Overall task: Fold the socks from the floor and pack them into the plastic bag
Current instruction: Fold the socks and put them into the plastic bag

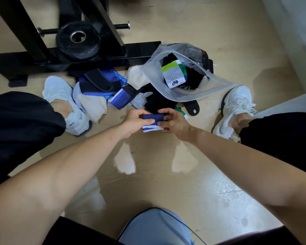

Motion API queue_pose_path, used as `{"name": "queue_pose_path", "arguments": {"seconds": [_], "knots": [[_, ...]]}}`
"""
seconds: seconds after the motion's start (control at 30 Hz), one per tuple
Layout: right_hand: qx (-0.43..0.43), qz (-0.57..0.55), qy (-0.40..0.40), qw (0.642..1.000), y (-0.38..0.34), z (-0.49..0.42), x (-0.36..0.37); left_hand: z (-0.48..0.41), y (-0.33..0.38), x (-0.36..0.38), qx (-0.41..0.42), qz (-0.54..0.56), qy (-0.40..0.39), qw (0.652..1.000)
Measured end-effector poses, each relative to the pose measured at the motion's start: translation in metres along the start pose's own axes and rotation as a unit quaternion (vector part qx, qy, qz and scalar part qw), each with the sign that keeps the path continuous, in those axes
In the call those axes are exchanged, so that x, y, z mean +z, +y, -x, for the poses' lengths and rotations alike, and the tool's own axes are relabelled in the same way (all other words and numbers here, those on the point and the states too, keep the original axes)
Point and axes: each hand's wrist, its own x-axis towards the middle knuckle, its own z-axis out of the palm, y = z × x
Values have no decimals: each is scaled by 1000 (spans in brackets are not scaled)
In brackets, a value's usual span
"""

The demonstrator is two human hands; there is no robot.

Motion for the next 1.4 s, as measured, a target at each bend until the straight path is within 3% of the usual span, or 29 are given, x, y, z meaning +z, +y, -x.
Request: {"name": "queue_pose_path", "arguments": {"seconds": [0.1,0.2,0.27,0.37,0.5,0.63,0.77,0.9,1.07,1.3,1.4], "knots": [[-7,10,12,1000,-3,5,3,-1,0,0,0,4,-1,1000],[-71,134,14,988,-7,12,4,-1,11,-7,-10,22,-14,1000],[-137,243,10,960,-17,19,5,-1,23,-15,-9,57,-7,998],[-240,364,43,899,-43,30,5,-4,52,-27,15,143,52,988],[-353,322,131,869,-78,42,3,-6,89,-34,72,227,164,957],[-389,241,172,873,-95,42,-2,-11,103,-30,192,123,211,951],[-417,279,176,847,-102,32,-13,-18,113,-22,270,-12,240,932],[-384,334,185,841,-105,18,-19,-22,110,-21,289,-61,253,921],[-308,410,218,830,-109,-9,-32,-23,114,-24,297,-34,240,924],[-156,507,125,838,-109,-67,-45,-23,125,-23,312,7,197,929],[-47,602,105,790,-111,-92,-57,-23,127,-24,313,18,193,930]]}}
